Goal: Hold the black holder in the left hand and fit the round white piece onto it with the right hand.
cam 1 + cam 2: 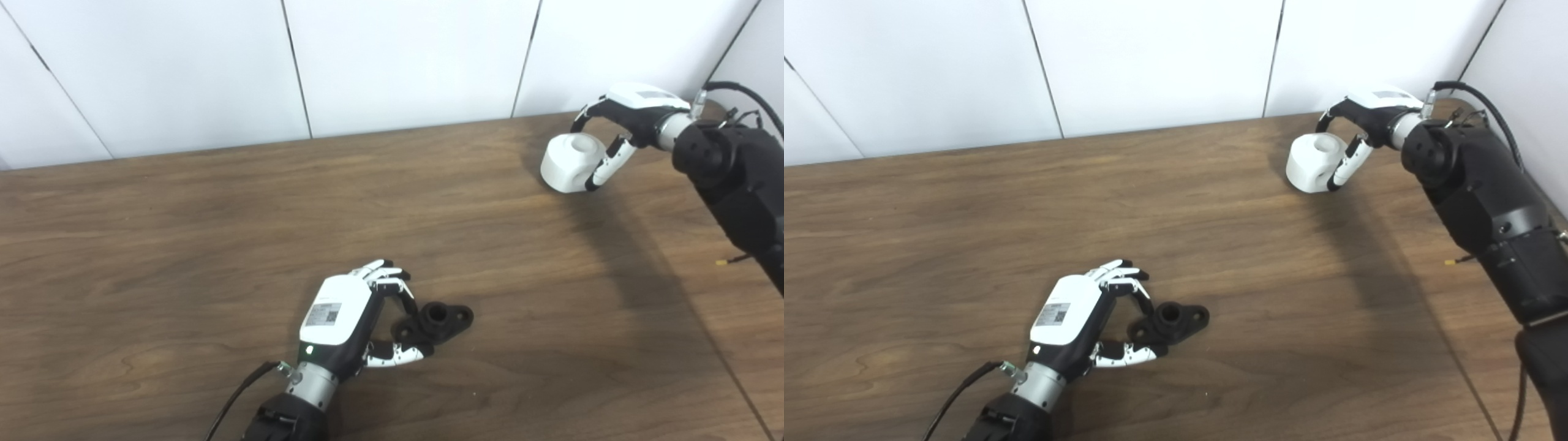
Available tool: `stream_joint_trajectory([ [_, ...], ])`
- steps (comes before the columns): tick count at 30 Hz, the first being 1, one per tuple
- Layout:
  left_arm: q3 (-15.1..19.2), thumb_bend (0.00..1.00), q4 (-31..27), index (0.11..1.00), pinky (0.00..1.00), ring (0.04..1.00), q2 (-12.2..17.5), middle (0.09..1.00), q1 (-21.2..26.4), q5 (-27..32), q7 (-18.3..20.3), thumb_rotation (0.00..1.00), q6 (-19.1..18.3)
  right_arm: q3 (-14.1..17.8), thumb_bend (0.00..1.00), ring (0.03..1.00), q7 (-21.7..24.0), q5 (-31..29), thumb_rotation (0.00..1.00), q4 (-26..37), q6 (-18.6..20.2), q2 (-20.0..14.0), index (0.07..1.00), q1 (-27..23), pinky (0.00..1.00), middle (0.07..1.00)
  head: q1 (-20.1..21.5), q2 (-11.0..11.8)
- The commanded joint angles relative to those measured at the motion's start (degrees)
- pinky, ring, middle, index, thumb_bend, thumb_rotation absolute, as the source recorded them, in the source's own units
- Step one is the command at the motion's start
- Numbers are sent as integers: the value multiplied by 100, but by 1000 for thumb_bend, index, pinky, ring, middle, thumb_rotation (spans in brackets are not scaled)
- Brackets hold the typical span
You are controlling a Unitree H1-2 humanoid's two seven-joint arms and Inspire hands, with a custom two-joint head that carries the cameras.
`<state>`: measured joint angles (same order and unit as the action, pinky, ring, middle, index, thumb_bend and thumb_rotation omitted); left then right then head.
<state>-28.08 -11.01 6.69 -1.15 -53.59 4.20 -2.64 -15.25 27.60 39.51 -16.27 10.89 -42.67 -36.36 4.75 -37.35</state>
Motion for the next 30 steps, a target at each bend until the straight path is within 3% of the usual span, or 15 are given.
stream_joint_trajectory([
  [1, -21, 519, 414, 486, 796, 875, 171, 780, -209, 20, 416, 45, -275, 65, 944, 996, -24, 38, 207, 149, -34, -179, 774, -369, 1000, 922, 10, -4],
  [9, -9, 519, 411, 486, 789, 873, 158, 779, -206, 48, 408, 44, -278, 111, 1000, 1000, 97, 11, 251, 169, 24, -174, 780, -364, 1000, 929, 14, -24],
  [30, 8, 519, 411, 487, 777, 879, 209, 784, -207, 111, 453, 45, -296, 110, 890, 988, 22, -41, 146, 161, -99, -139, 682, -329, 1000, 899, 90, 14],
])
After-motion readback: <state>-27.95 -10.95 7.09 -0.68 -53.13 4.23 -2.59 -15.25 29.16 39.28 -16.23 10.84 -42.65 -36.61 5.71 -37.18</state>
